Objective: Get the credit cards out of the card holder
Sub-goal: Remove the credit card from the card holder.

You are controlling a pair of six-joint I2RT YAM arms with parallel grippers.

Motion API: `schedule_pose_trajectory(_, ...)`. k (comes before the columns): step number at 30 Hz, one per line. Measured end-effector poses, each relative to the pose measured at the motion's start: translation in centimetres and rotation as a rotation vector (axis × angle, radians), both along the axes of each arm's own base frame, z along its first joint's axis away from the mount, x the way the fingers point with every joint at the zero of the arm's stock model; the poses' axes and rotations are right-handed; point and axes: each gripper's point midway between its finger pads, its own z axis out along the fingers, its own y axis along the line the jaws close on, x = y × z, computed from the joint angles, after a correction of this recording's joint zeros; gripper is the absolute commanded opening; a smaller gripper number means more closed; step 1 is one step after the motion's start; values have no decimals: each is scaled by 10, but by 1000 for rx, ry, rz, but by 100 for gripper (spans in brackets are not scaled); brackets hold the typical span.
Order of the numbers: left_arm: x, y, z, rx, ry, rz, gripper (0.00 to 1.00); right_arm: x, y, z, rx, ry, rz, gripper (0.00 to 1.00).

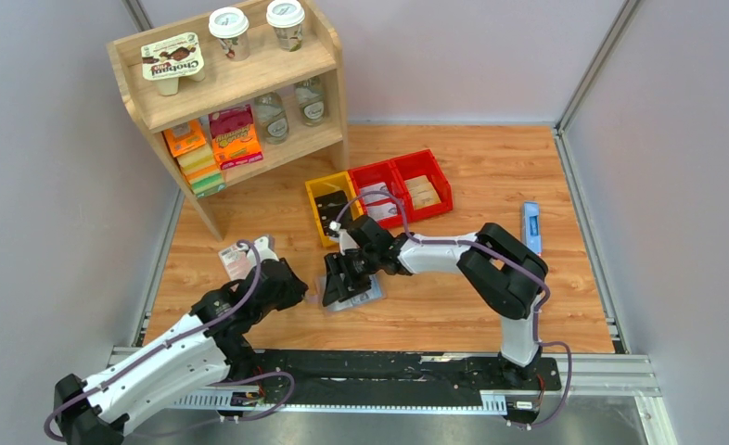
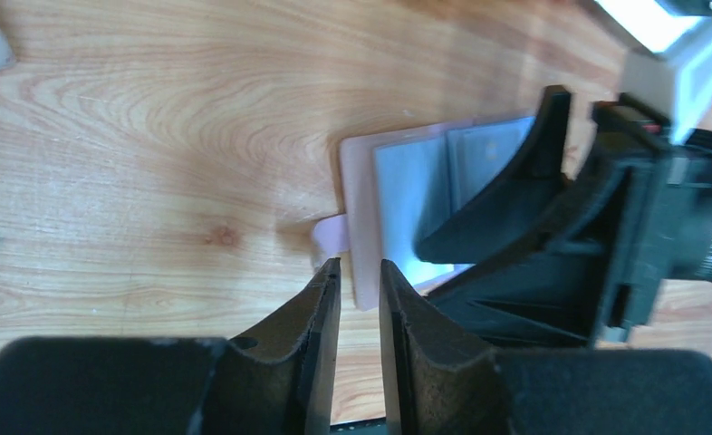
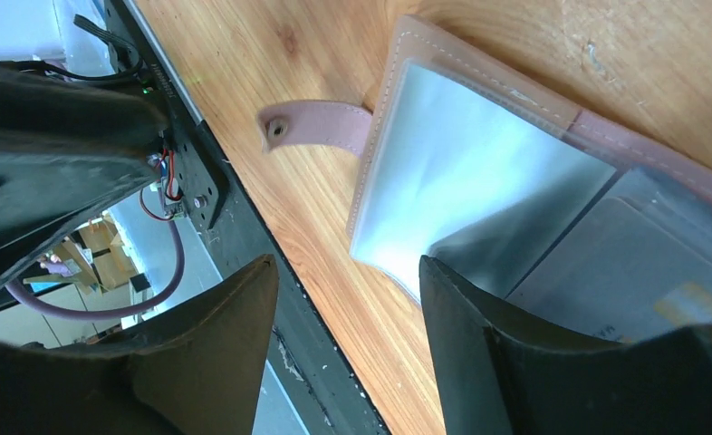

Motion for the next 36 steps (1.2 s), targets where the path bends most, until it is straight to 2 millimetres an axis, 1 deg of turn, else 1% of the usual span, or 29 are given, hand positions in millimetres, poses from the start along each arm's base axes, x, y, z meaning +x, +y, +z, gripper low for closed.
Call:
schedule_pose_trajectory(2, 0, 0, 6, -24, -21, 5, 31, 0, 2, -4, -7, 4, 3, 64)
schedule_pose_trajectory(3, 0, 0, 9, -35, -30, 7, 31, -1, 3, -5, -11, 9, 5, 60)
schedule_pose_trajectory(5, 1, 0, 13, -52, -45, 7, 31, 0, 4, -6, -14, 10, 4, 48)
schedule_pose_trajectory(9, 3, -5, 16, -70, -51, 3, 28, 1, 1, -14, -40, 10, -6, 16)
schedule_pose_trajectory(11, 6, -11, 16, -81, -52, -4, 26, 1, 0, -19, -58, 18, -16, 9)
schedule_pose_trajectory(12, 9, -15, 16, -86, -49, -9, 26, 1, -1, -22, -67, 23, -20, 7)
schedule_pose_trajectory(14, 12, -22, 12, -86, -38, -17, 25, 1, -2, -24, -74, 29, -25, 5)
schedule_pose_trajectory(16, 16, -31, 5, -81, -14, -33, 25, 1, -2, -23, -73, 30, -27, 2)
schedule_pose_trajectory(18, 18, -38, -6, -66, 16, -43, 24, 1, -1, -23, -73, 32, -31, 2)
schedule_pose_trajectory(21, 20, -43, -22, -36, 59, -50, 23, 2, -2, -23, -73, 30, -39, 1)
schedule_pose_trajectory(24, 23, -50, -33, -28, 86, -61, 21, 3, -3, -23, -76, 20, -52, 1)
schedule_pose_trajectory(28, 21, -54, -52, 2, 138, -72, 18, 6, -12, -20, -95, -19, -85, 2)
schedule_pose_trajectory(30, 19, -53, -61, 21, 167, -68, 18, 9, -17, -17, -106, -42, -104, 3)
schedule_pose_trajectory(32, 21, -55, -61, 6, 164, -58, 18, 13, -23, -9, -111, -71, -127, 4)
schedule_pose_trajectory(36, 22, -56, -62, -24, 155, -39, 19, 33, -35, 12, -96, -145, -189, 9)
